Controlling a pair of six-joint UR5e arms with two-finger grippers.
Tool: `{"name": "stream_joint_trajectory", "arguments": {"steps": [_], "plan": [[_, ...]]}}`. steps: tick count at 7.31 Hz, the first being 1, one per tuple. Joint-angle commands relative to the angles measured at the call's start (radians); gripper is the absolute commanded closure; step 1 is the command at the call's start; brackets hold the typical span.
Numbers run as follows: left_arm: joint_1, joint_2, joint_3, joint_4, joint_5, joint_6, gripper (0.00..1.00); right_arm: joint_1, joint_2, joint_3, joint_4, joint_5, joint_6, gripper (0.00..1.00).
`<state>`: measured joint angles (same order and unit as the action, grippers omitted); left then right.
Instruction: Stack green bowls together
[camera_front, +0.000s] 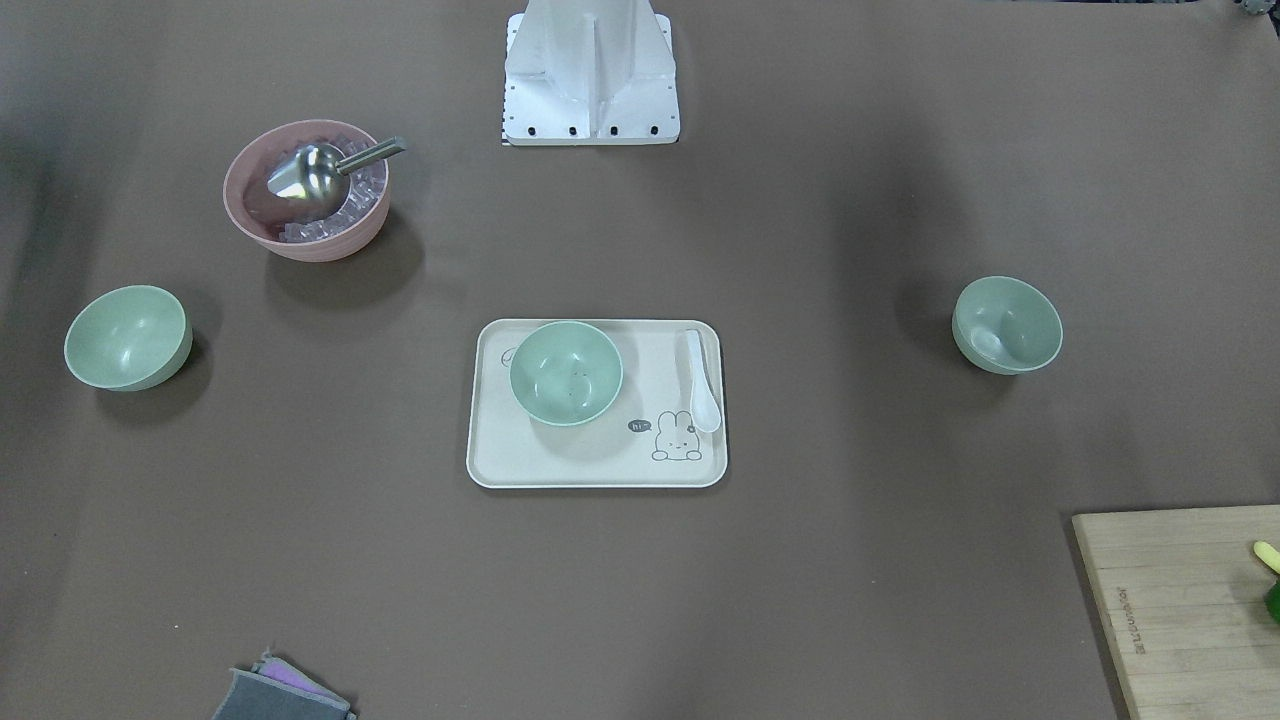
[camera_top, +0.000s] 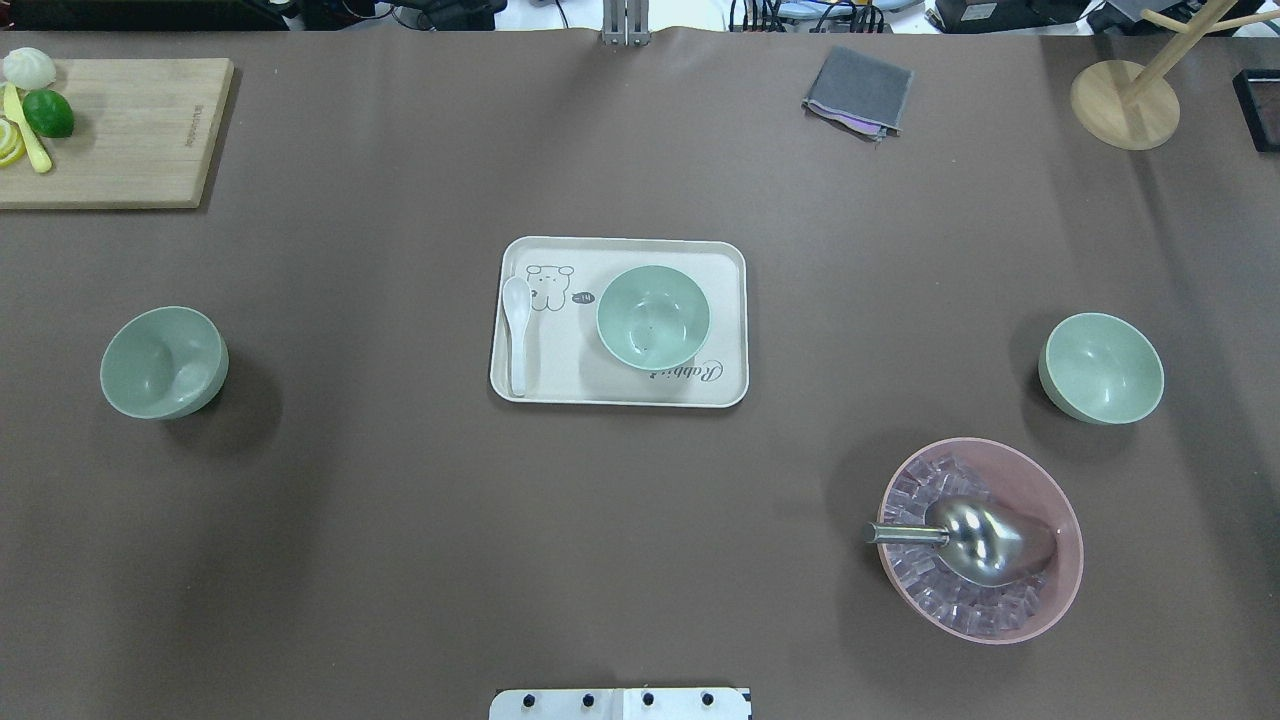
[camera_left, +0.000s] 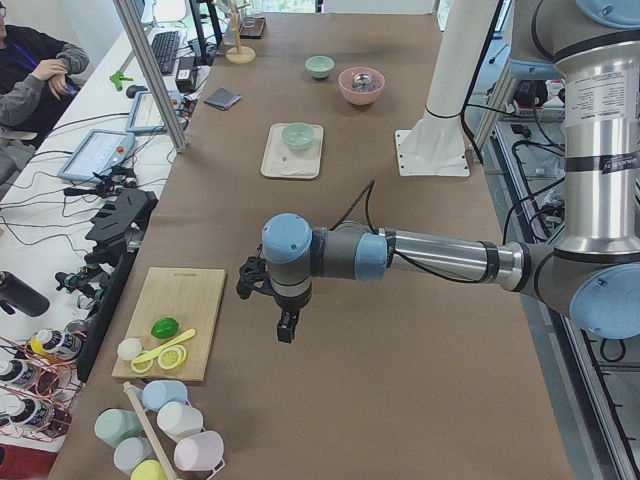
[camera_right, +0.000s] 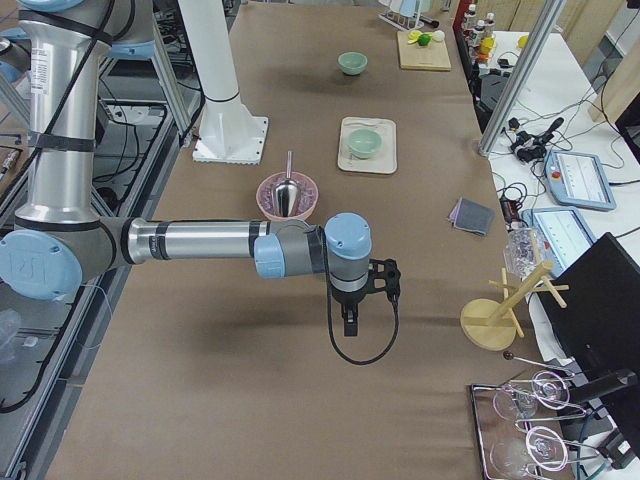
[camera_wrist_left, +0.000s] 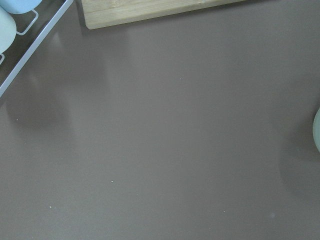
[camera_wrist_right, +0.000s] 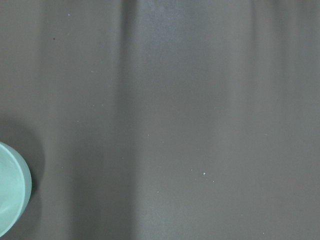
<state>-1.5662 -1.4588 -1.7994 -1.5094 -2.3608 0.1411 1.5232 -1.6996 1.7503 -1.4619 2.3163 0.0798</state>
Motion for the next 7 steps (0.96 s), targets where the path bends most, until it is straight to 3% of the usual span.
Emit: {"name": "stream_joint_trajectory", "arguments": {"steps": [1, 5, 7], "plan": [[-0.002, 0.003, 0.000, -0.006, 0.000, 0.002, 0.02, 0.000, 0.000, 0.002, 0.000, 0.000, 0.000, 0.00], [0.002, -0.018, -0.006, -0.056, 0.002, 0.000, 0.02, 0.000, 0.000, 0.005, 0.006, 0.000, -0.003, 0.00], [0.000, 0.001, -0.001, -0.168, 0.002, 0.002, 0.02, 0.000, -0.029, -0.021, 0.147, 0.002, -0.008, 0.00]]}}
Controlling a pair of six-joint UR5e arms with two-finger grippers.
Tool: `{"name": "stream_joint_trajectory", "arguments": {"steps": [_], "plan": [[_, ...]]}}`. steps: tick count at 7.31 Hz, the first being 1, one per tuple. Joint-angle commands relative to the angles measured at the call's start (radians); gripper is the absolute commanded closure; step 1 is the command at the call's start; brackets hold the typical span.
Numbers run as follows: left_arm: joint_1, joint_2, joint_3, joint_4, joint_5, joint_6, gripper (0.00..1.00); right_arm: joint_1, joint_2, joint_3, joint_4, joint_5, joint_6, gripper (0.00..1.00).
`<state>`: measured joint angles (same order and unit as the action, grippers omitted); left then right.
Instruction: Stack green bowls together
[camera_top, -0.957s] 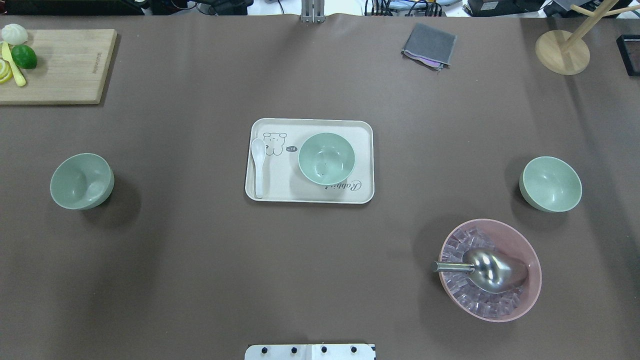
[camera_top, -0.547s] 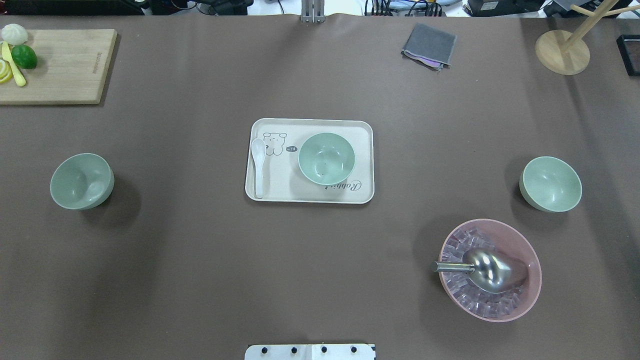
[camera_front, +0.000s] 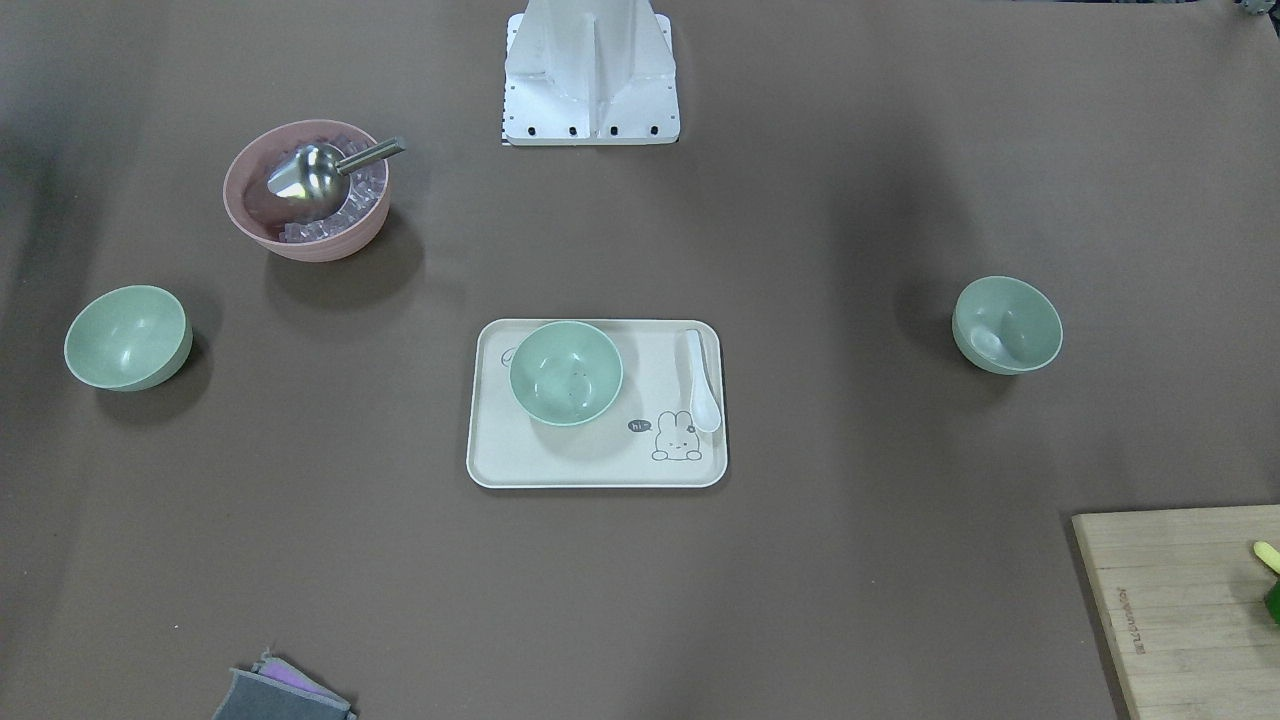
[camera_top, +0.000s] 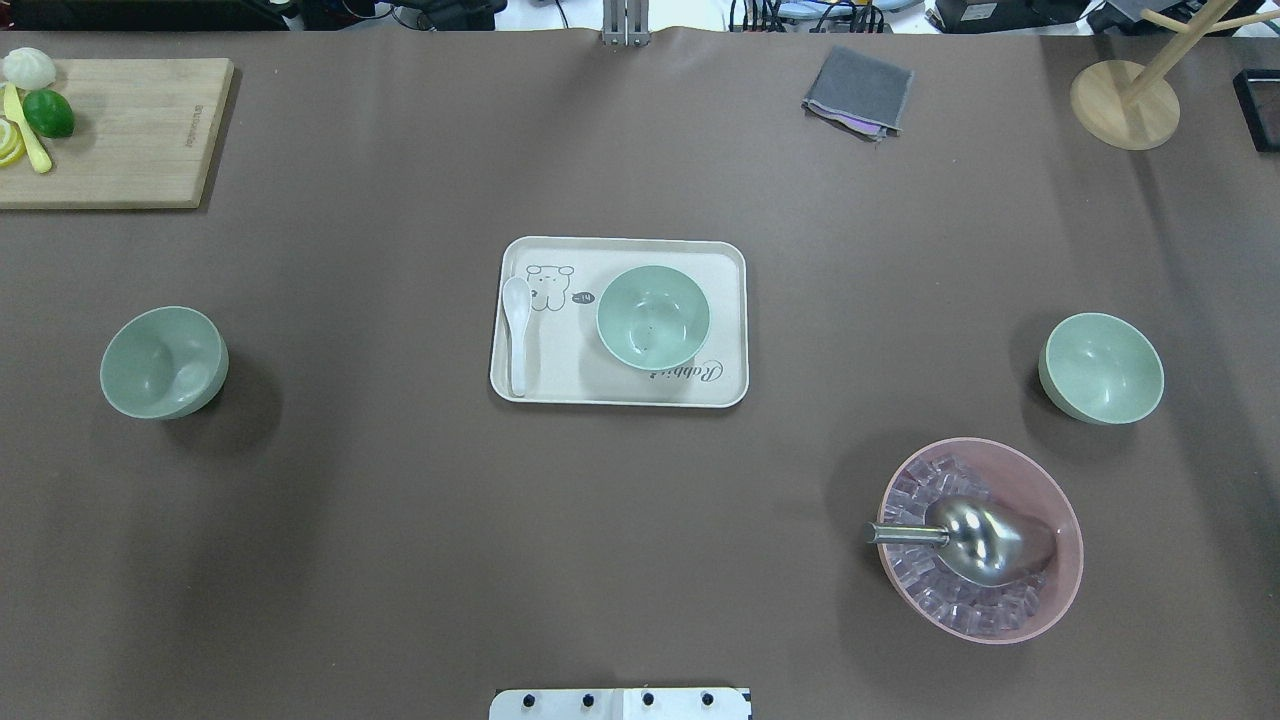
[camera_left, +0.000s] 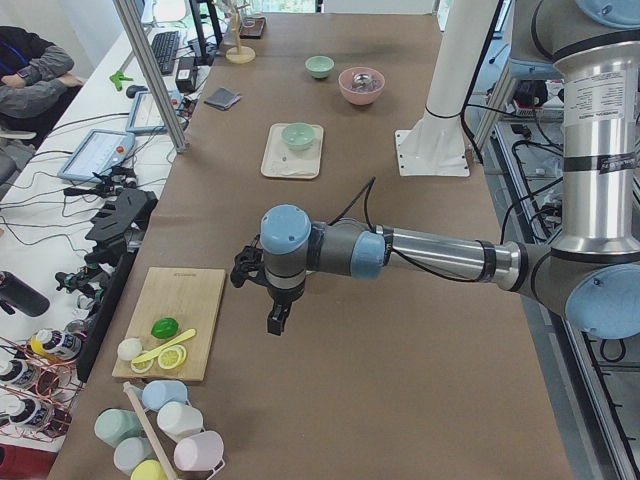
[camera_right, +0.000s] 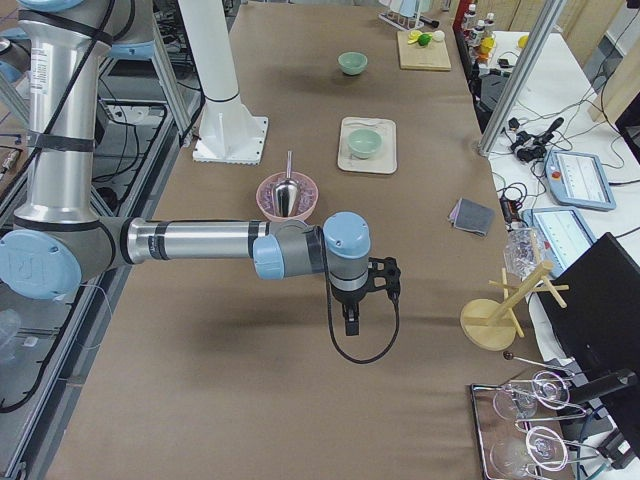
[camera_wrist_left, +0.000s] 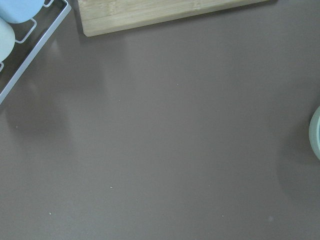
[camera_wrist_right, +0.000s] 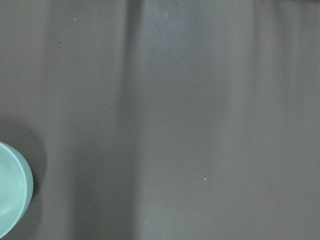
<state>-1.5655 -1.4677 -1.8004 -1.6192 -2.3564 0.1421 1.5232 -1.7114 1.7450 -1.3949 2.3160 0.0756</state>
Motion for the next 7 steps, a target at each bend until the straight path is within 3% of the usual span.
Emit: {"name": "stream_joint_trajectory", "arguments": {"steps": [1, 2, 5, 7], "plan": [[-0.001, 0.010, 0.003, -0.059, -0.003, 0.001, 0.02, 0.000, -0.030, -0.025, 0.106, 0.003, 0.001, 0.00], [0.001, 0.010, 0.013, -0.062, 0.002, 0.001, 0.02, 0.000, -0.030, -0.021, 0.129, 0.008, 0.003, 0.00], [0.005, -0.013, 0.026, -0.062, -0.001, -0.015, 0.02, -0.002, -0.016, -0.018, 0.145, 0.224, 0.029, 0.00], [0.004, 0.000, 0.016, -0.109, 0.006, -0.003, 0.02, -0.029, 0.062, -0.010, 0.145, 0.223, 0.215, 0.00]]}}
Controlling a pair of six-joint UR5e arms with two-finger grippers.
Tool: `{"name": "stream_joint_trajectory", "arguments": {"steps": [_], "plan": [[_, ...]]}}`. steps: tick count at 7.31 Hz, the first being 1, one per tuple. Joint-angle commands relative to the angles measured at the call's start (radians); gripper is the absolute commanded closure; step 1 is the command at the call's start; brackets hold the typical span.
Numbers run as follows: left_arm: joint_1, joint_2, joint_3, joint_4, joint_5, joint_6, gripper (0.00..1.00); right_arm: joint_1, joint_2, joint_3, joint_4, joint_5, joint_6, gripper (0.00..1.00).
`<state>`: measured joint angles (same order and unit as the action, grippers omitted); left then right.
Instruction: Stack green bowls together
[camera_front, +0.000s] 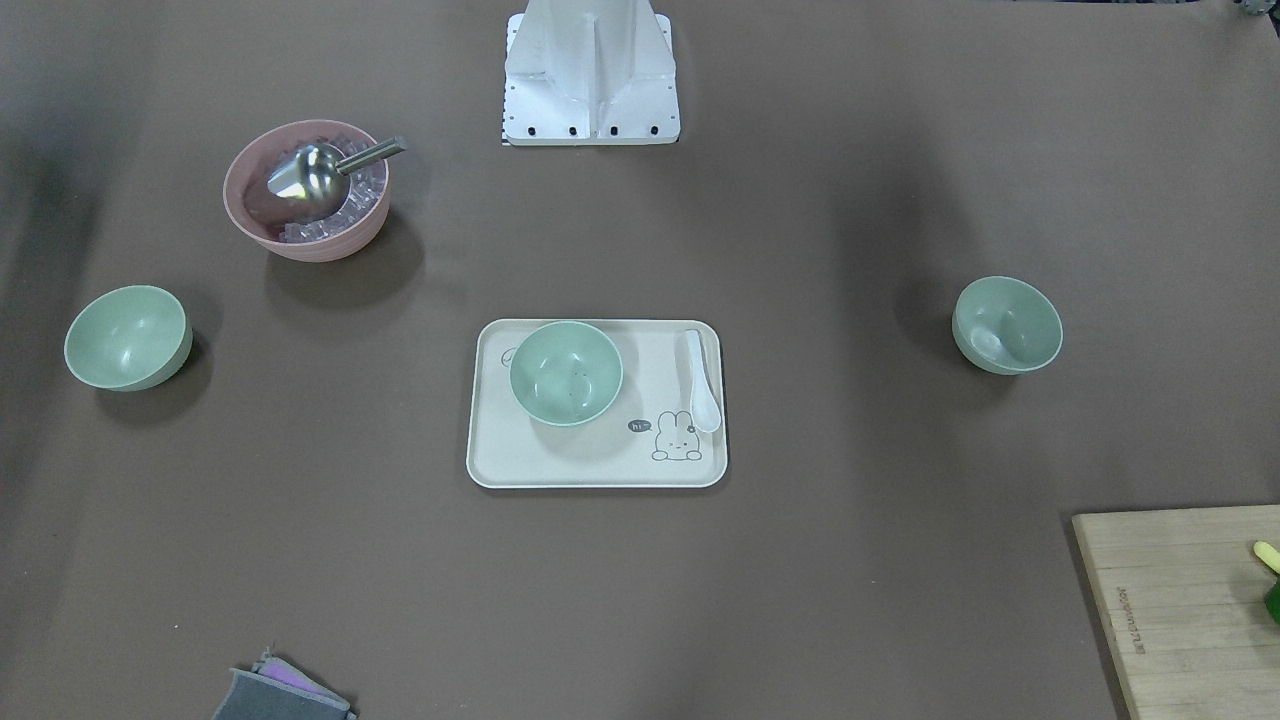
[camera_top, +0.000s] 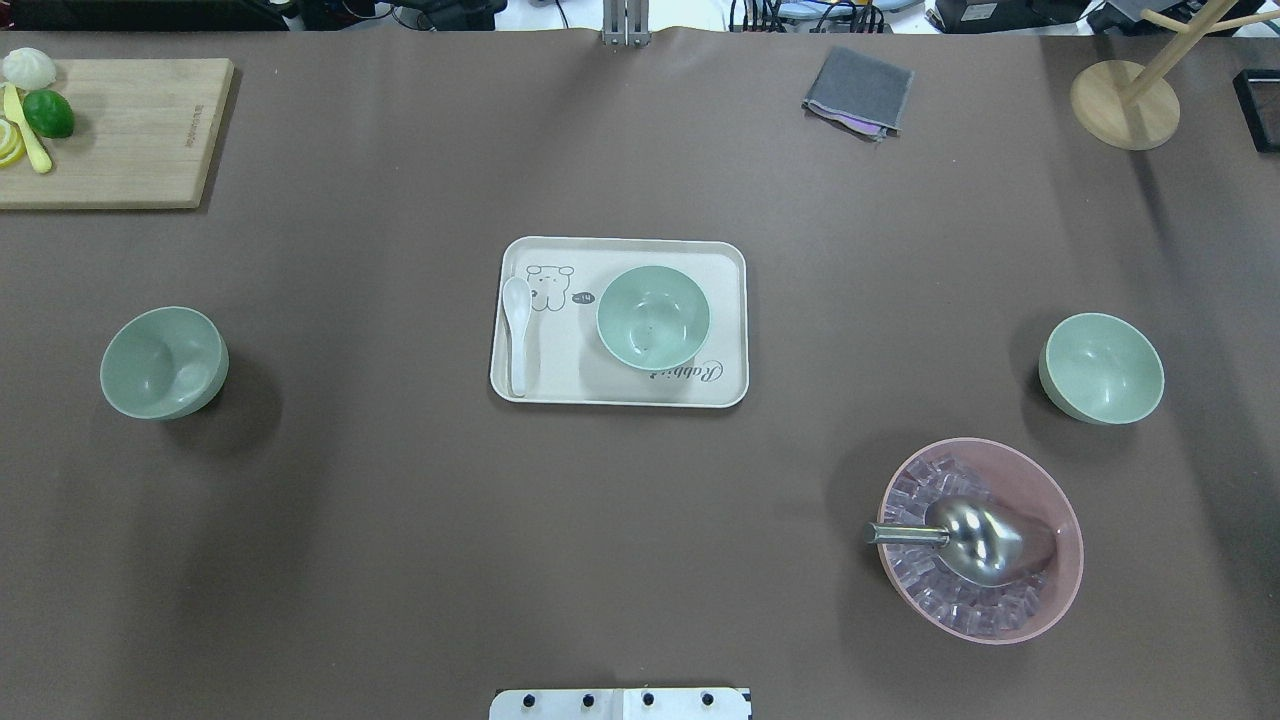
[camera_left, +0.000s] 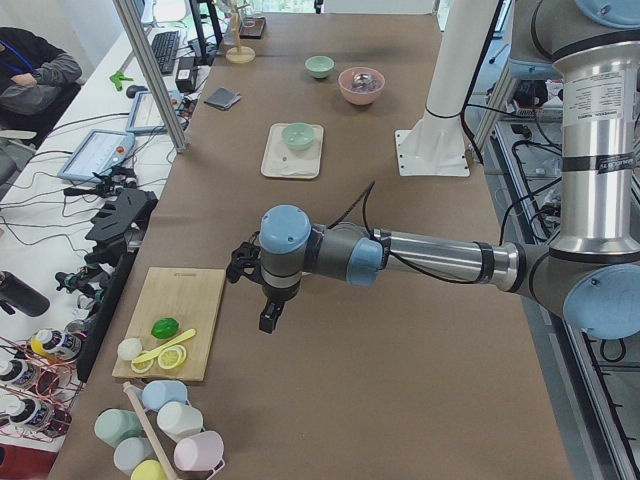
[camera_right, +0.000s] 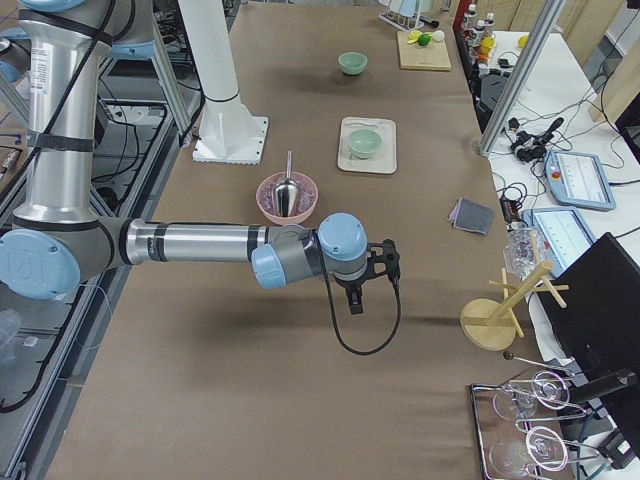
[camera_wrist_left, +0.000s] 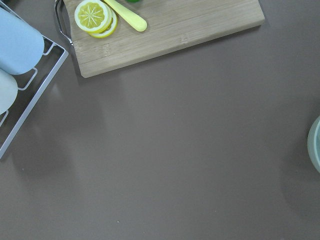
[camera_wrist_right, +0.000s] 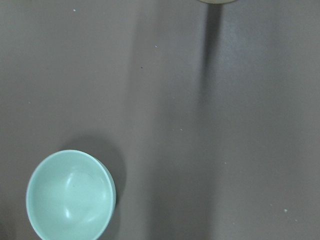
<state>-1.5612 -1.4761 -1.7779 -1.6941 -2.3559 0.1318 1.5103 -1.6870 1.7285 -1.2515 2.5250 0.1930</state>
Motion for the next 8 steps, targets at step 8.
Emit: {"name": "stream_joint_trajectory", "arguments": {"steps": [8], "plan": [[0.180, -0.041, 0.176, -0.390, -0.040, -0.301, 0.02, -0.216, 0.072, 0.013, 0.003, -0.307, 0.226, 0.00]]}}
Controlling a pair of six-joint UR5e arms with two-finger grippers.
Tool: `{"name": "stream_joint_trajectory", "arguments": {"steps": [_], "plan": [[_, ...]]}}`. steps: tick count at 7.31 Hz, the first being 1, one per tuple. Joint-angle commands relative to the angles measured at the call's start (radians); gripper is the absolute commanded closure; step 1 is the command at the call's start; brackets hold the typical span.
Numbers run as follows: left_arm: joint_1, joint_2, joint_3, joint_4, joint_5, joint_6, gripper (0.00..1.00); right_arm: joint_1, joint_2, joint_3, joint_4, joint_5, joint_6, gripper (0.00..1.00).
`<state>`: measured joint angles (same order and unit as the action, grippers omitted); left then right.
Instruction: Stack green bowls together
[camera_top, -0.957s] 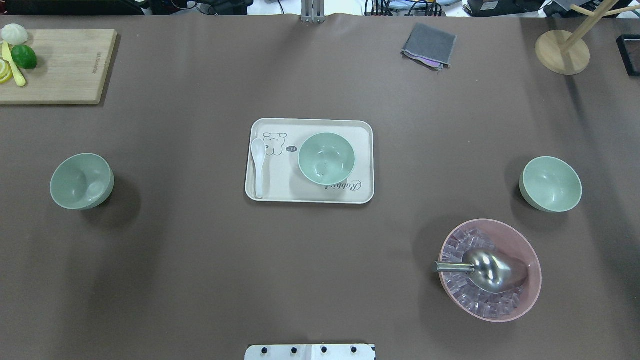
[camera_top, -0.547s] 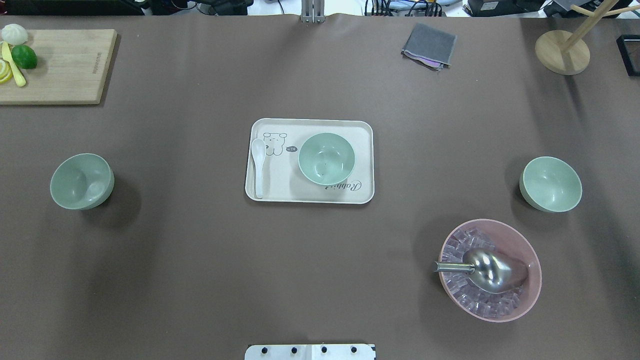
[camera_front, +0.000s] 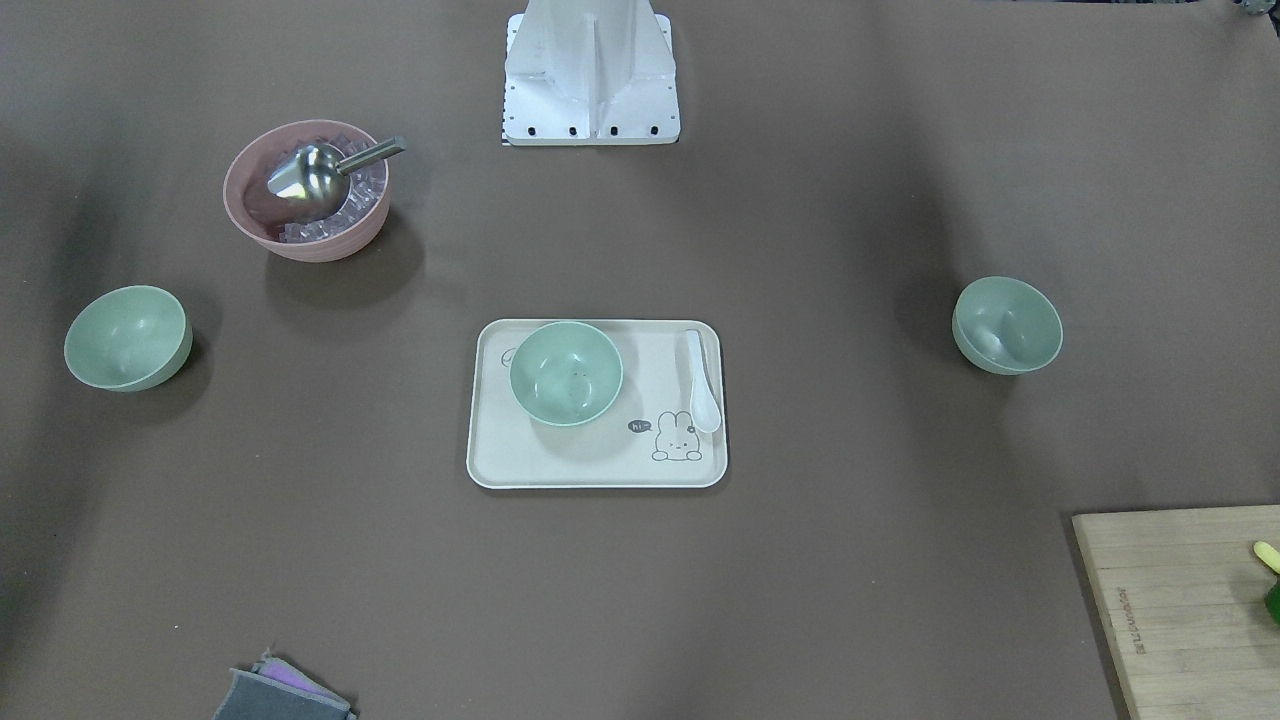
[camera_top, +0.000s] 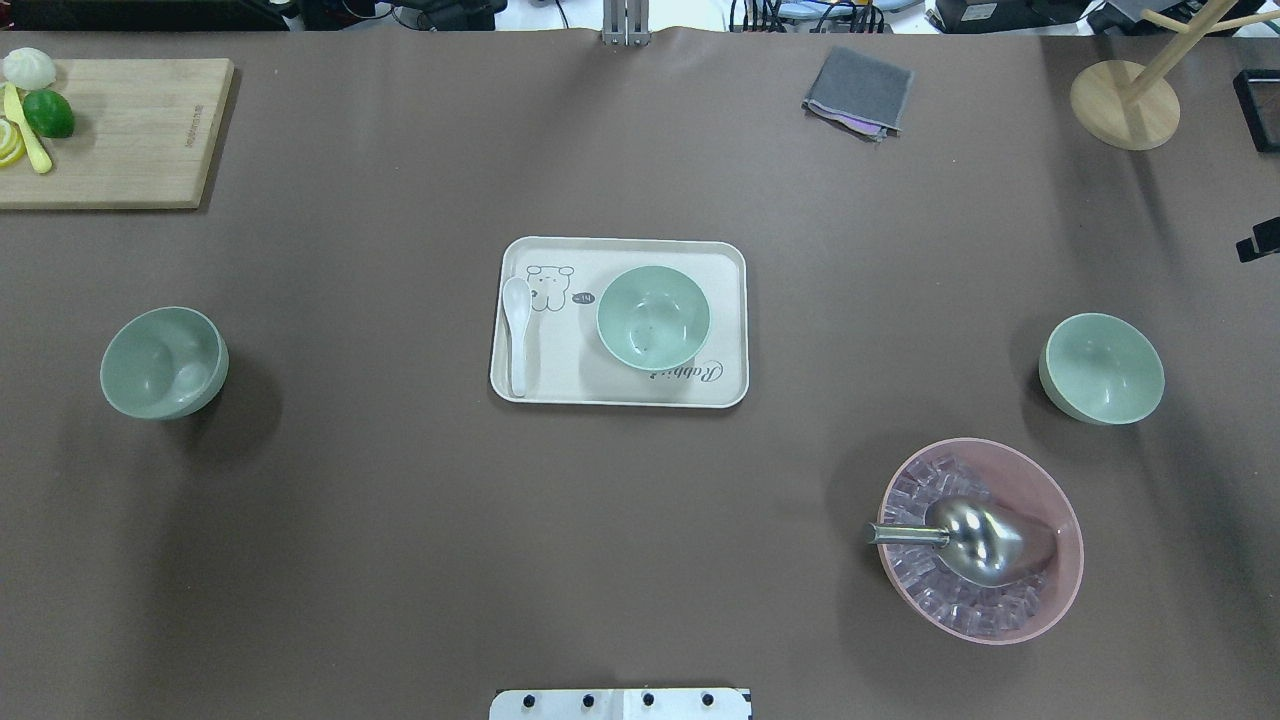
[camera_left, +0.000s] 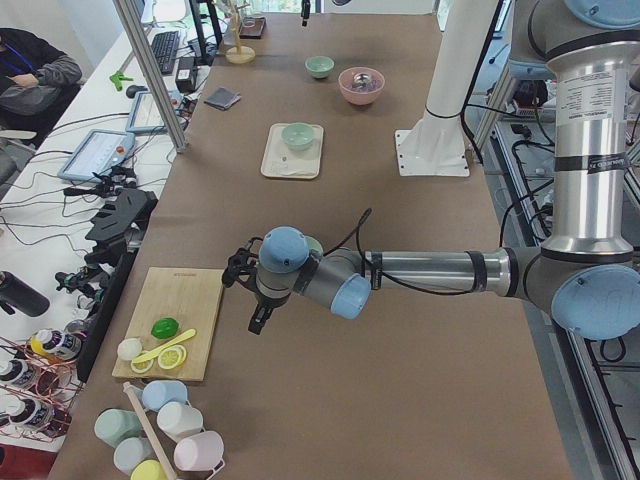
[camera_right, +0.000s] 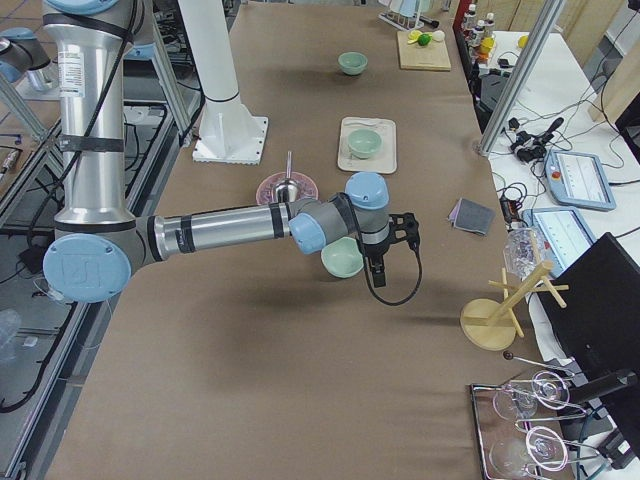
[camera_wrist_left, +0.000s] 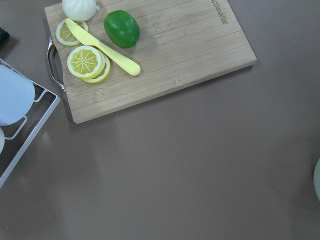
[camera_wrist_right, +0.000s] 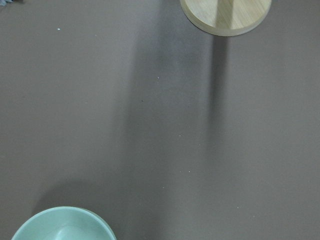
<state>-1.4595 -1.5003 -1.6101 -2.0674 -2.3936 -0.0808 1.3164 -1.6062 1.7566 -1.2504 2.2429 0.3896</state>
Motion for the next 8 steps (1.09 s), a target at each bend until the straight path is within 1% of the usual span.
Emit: {"name": "stream_joint_trajectory", "arguments": {"steps": [1, 2, 3, 4, 6, 8], "plan": [[0.143, -0.020, 0.009, -0.048, 0.001, -0.146, 0.02, -0.025, -0.012, -0.017, 0.000, -0.023, 0.032, 0.00], [0.198, -0.021, 0.009, -0.097, 0.004, -0.230, 0.02, -0.023, -0.014, -0.019, -0.001, -0.017, 0.037, 0.00], [0.235, -0.021, 0.009, -0.135, 0.005, -0.340, 0.02, -0.028, -0.014, -0.017, 0.000, -0.013, 0.084, 0.00], [0.287, -0.021, 0.012, -0.163, 0.010, -0.408, 0.02, -0.032, -0.014, -0.017, 0.002, -0.006, 0.098, 0.00], [0.344, -0.028, 0.012, -0.163, 0.013, -0.492, 0.02, -0.032, -0.015, -0.019, 0.028, 0.004, 0.098, 0.00], [0.376, -0.029, 0.015, -0.163, 0.046, -0.546, 0.02, -0.032, -0.017, -0.019, 0.028, 0.006, 0.098, 0.00]]}}
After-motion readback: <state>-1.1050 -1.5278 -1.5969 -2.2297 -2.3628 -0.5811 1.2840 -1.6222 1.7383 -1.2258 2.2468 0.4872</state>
